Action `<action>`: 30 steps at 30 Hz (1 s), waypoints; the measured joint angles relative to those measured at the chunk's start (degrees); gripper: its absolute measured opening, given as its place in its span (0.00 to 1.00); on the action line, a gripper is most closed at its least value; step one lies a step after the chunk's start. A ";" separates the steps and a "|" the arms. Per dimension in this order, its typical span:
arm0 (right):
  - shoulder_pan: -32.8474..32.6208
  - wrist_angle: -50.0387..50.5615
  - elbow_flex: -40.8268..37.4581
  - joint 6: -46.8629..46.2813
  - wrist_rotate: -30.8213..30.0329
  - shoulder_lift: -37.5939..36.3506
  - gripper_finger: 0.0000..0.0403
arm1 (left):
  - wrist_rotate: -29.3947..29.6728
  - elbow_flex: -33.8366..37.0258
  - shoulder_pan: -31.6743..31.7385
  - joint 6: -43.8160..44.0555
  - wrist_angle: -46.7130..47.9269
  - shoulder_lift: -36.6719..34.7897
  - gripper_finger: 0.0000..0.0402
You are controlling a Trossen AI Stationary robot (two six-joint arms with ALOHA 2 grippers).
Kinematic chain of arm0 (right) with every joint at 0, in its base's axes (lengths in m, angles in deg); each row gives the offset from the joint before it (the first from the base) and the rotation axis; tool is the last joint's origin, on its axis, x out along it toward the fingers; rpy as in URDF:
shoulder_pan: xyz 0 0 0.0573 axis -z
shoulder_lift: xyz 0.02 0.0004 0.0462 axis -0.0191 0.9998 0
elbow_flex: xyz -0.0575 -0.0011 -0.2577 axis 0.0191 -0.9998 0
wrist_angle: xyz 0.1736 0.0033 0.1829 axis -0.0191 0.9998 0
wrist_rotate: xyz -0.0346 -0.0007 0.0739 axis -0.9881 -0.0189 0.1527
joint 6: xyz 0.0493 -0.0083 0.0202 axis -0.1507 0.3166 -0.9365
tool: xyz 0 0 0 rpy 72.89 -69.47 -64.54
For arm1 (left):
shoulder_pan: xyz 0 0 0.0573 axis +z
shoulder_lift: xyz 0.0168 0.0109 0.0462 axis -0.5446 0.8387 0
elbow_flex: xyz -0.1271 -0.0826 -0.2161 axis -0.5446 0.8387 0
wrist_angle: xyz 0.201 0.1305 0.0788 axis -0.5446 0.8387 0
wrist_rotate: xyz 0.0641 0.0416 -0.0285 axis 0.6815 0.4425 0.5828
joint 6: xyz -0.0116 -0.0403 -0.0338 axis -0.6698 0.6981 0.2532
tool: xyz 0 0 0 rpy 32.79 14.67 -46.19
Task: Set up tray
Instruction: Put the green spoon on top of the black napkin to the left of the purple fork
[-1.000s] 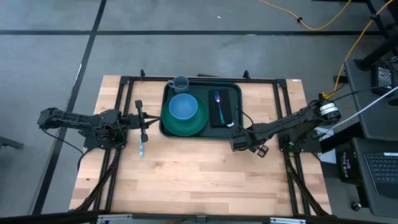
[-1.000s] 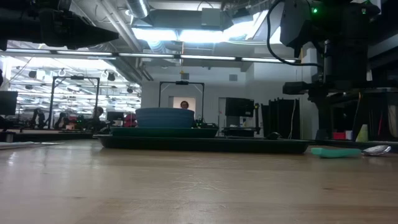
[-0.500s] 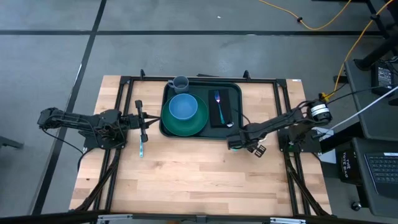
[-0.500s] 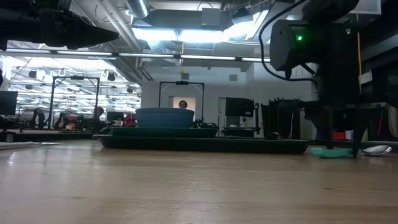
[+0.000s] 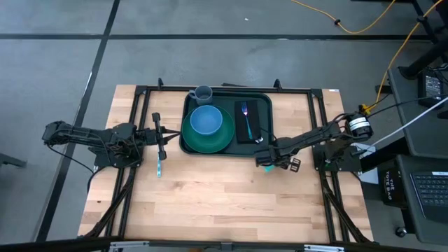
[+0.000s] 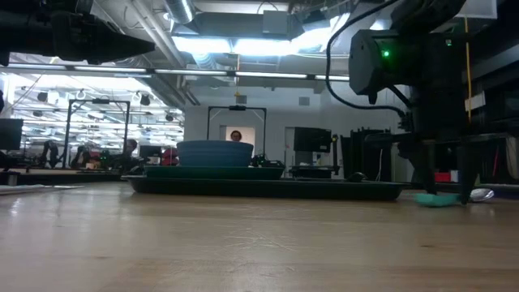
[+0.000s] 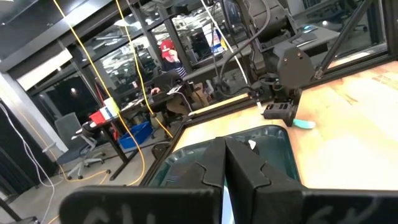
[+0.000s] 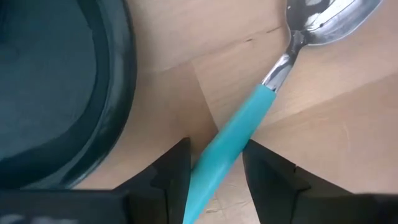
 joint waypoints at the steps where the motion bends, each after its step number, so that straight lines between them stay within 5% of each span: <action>1: 0.00 0.02 -0.01 1.21 0.06 0.00 0.37 | 0.01 0.00 0.00 0.01 0.01 0.02 0.01; 30: -1.81 2.67 -0.15 37.89 1.18 -0.13 0.37 | -0.02 0.00 0.00 2.99 0.00 0.00 0.01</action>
